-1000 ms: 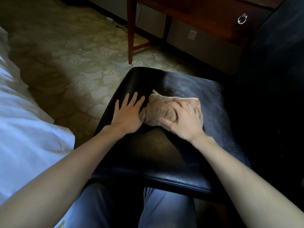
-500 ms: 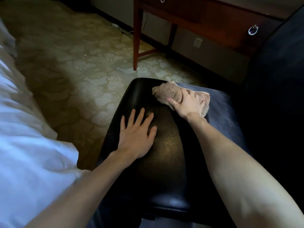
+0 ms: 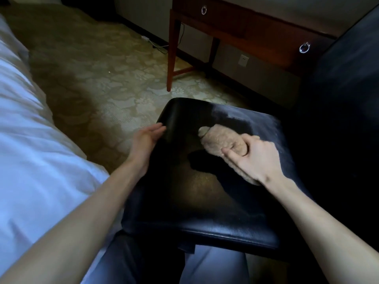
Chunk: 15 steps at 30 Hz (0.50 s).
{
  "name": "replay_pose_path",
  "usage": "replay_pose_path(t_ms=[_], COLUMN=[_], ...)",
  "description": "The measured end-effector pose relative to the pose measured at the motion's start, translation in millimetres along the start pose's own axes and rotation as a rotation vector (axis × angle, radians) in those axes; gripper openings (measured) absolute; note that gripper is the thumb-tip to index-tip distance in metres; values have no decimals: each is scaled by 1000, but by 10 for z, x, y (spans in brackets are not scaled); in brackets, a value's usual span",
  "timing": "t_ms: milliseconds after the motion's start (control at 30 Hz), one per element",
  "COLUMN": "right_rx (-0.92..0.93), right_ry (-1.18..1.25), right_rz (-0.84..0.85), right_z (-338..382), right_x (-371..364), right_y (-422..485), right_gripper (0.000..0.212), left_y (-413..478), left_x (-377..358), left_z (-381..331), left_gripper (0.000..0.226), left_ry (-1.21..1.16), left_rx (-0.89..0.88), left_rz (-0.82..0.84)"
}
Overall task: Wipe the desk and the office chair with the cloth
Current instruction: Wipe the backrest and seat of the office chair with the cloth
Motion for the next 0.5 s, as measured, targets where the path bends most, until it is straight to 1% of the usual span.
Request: replay_pose_path(t_ms=[33,67,133,167,200,267,333,400,467,500], right_rx=[-19,-60,-185,-248,-290,-286,-208,-129,-57,-7], right_ry=[3,14,25,29,39,55,49,35,9,-9], right_rz=[-51,-34,102,154,176,180,194,211,226,233], right_z=[-44,-96,-177,-179,-139,89,493,924,1316,1504], right_x=[43,-1,-224,-328,-404,-488,-565,-634,-691,-708], right_y=[24,59,93,88,84,91,71,-3,-107,-146], right_gripper=[51,57,69,72,72,69,67,65,60,57], left_y=[13,32,21,-8,-52,-137,-145,-90,-13,39], left_x=[187,352,539,565,553,412,315,343,429,477], left_z=[-20,-17,85,199,317,459,494,473,467,467], left_gripper=[41,45,46,43,42,48,59,76,94,98], left_ry=[3,68,242,299,303,185,43,-121,-263,-295], left_rx=[-6,-8,23,65,121,222,266,269,305,314], left_rz=[-29,-45,-23,13,58,162,226,202,122,93])
Point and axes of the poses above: each hand's wrist, its own y-axis towards the middle knuckle, its own x-axis out of the back of the hand, z = x × y, the point moved 10 cm from there along y, towards the middle knuckle, and after that the axes turned 6 degrees about -x, right-handed, at the moved point
